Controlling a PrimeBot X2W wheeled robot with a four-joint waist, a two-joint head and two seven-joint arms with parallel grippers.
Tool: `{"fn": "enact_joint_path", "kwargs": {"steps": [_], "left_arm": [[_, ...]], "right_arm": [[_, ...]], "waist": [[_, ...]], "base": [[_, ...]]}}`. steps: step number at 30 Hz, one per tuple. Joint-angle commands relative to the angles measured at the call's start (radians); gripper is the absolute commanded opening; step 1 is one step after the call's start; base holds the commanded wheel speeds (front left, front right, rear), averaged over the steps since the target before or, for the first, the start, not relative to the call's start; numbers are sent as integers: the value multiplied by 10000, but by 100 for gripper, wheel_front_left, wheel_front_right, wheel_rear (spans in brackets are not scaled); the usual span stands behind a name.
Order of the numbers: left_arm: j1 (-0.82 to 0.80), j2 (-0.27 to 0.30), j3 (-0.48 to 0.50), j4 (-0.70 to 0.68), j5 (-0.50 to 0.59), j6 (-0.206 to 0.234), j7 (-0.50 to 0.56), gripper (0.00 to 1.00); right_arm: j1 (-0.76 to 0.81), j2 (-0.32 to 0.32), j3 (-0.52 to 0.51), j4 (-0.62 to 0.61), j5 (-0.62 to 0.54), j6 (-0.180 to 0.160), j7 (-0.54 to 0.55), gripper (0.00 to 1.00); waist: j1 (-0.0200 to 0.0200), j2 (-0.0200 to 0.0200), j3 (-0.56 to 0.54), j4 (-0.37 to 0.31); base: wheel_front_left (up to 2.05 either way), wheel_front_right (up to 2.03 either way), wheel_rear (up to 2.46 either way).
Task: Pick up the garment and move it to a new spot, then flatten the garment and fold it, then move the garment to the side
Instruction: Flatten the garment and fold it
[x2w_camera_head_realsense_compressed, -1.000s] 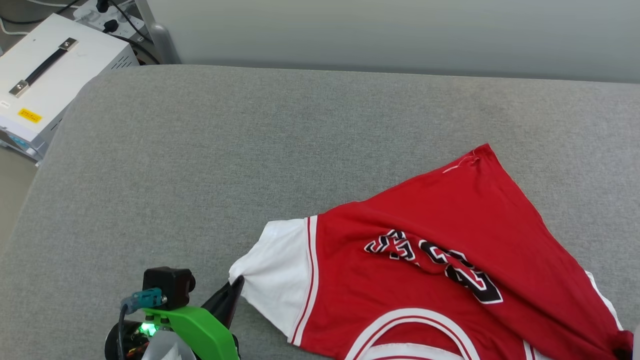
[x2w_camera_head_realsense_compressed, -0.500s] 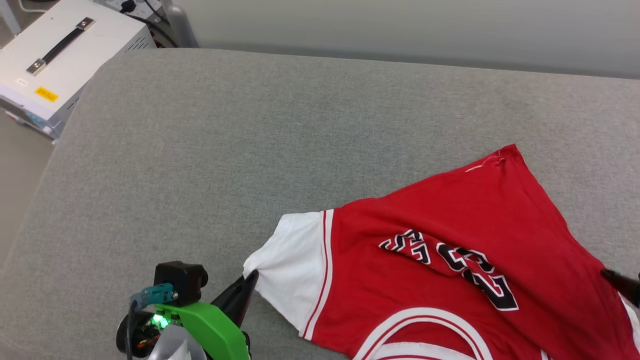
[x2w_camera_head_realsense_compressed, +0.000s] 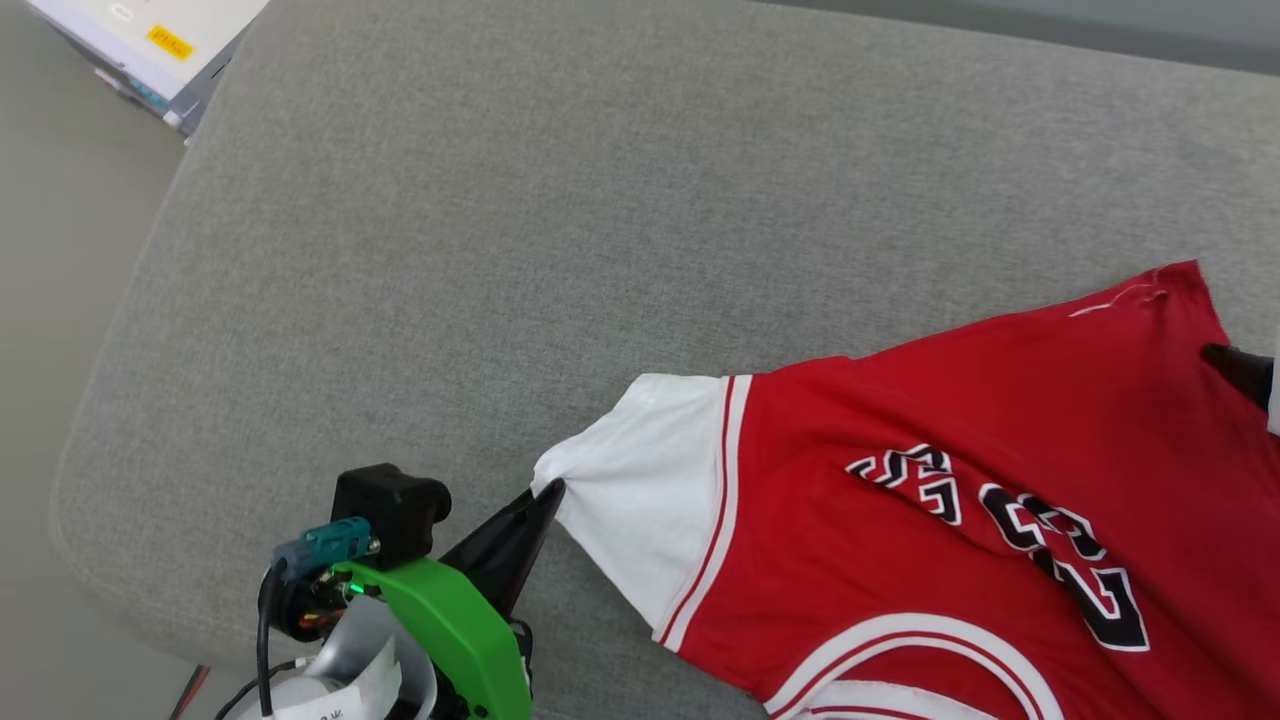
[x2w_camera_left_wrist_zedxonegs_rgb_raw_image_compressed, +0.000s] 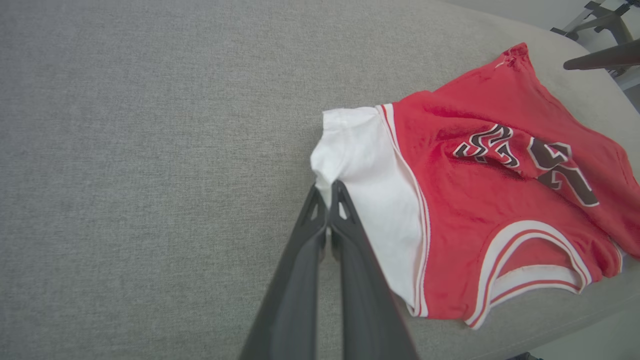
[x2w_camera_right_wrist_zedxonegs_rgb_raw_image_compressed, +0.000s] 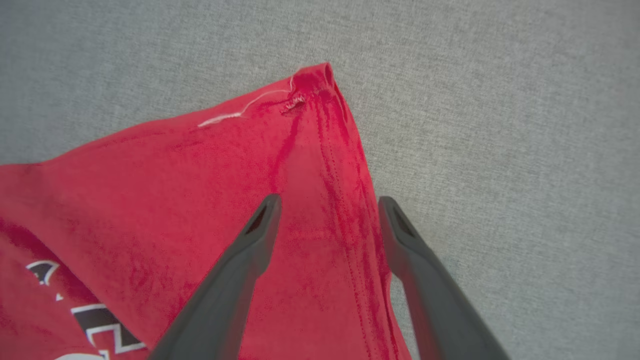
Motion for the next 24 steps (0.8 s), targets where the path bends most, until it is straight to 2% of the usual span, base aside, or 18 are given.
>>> {"fn": "enact_joint_path", "kwargs": {"steps": [1, 9, 16, 17, 18, 19, 24], "left_arm": [[-201, -79, -26, -42, 152, -56, 6, 0], [-427, -440, -170, 159, 91, -211, -147, 0], [-551, -566, -234, 354, 53, -314, -210, 0], [-559, -580, -240, 388, 40, -328, -220, 0], [-567, -588, -244, 418, 32, -339, -226, 0], [-596, -610, -242, 518, 0, -362, -245, 0], [-601, -568, -181, 651, -36, -337, -267, 0]], "right_arm": [[-301, -122, 37, 273, -186, -6, -4, 100], [-1054, -365, 173, 1672, -897, -6, -527, 100], [-986, -603, 591, 2423, -1096, -6, -551, 100], [-913, -641, 694, 2515, -1059, -6, -448, 70], [-866, -664, 750, 2557, -1027, -6, -403, 26], [-773, -660, 771, 2663, -920, -6, -390, 0], [-769, -574, 602, 2834, -867, -6, -720, 0]], "waist": [[0, 108, 822, 802], [0, 108, 1281, 1220], [0, 108, 1385, 1361], [0, 108, 1388, 1362], [0, 108, 1383, 1361], [0, 108, 1319, 1338], [0, 108, 1030, 1214]], "base": [[0, 0, 0], [0, 0, 0], [0, 0, 0], [0, 0, 0], [0, 0, 0], [0, 0, 0], [0, 0, 0]]}}
